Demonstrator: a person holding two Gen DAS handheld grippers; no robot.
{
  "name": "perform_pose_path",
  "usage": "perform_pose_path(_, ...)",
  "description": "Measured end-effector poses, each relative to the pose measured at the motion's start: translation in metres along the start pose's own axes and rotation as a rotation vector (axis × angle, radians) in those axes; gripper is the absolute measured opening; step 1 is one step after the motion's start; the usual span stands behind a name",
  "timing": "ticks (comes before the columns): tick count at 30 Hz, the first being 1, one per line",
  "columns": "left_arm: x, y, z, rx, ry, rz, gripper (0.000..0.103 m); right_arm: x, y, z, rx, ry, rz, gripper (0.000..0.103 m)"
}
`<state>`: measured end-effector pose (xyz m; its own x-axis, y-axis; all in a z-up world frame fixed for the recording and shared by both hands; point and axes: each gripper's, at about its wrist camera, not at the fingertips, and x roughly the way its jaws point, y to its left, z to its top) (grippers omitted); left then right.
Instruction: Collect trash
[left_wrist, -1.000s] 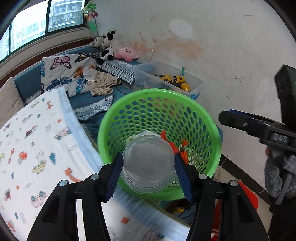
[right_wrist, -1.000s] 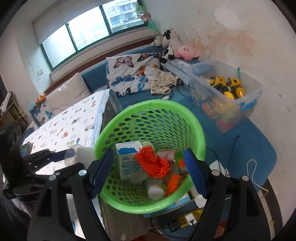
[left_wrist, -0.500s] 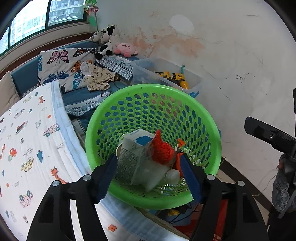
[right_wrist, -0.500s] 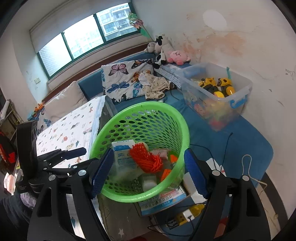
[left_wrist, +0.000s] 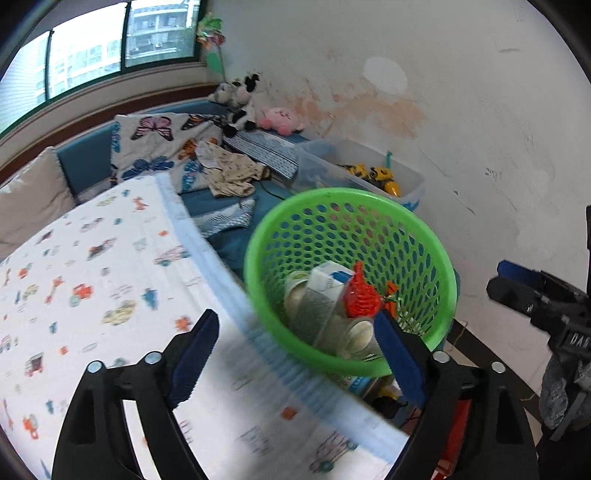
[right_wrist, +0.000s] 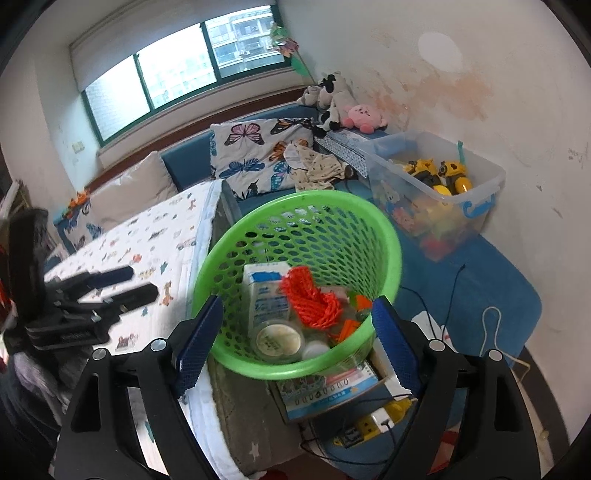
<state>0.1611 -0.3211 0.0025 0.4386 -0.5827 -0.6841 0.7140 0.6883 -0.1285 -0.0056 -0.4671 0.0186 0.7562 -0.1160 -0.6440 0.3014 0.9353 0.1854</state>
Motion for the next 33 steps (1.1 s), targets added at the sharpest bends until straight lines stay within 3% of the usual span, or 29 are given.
perform_pose_path(7,-0.040,0.026,-0.018,-0.039,-0.053,0.061,0.093,-0.007,0.053,-0.014,-0.093,-0.029,-0.011,0.086)
perform_pose_path(15,-0.082,0.058,-0.048,-0.098,-0.087,0.149,0.095,-0.011,0.095,-0.033,-0.145,-0.036,0.008,0.099)
perform_pose_path(33,-0.156,0.094,-0.116,-0.156,-0.140,0.314,0.096,-0.026,0.142,-0.063,-0.182,-0.082,-0.021,0.099)
